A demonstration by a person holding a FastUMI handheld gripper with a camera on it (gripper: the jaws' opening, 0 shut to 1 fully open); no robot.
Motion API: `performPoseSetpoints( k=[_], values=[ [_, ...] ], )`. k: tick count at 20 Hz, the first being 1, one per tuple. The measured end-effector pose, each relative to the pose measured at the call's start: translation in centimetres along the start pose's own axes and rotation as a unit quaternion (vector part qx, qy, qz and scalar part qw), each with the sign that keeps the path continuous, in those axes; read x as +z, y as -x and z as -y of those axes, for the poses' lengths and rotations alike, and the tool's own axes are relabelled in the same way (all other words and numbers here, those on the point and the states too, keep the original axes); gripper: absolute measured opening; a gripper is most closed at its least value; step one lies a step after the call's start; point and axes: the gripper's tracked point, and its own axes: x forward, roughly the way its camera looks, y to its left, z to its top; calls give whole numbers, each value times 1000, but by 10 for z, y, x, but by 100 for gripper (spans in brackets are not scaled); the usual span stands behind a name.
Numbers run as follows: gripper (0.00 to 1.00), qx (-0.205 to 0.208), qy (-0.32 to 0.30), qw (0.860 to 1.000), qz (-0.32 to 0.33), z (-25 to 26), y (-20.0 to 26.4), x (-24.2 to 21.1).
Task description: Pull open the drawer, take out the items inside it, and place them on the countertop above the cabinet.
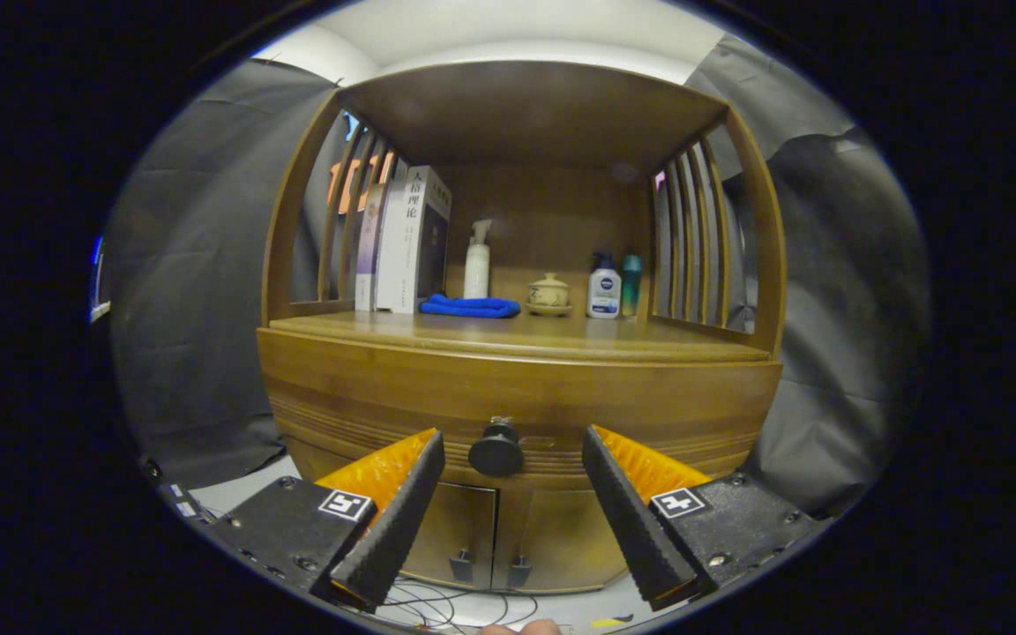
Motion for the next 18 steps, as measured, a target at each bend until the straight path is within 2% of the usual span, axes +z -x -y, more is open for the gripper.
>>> performPoseSetpoints(
  k=[6,10,13,18],
  values=[
    [100,-9,9,1000,-22,-5,-33,-11],
    [91,-17,8,1000,-25,-4,-45,-14],
    [84,-8,8,999,-34,-8,-48,-19],
    [54,-25,18,999,-25,-5,-50,-12]
  ],
)
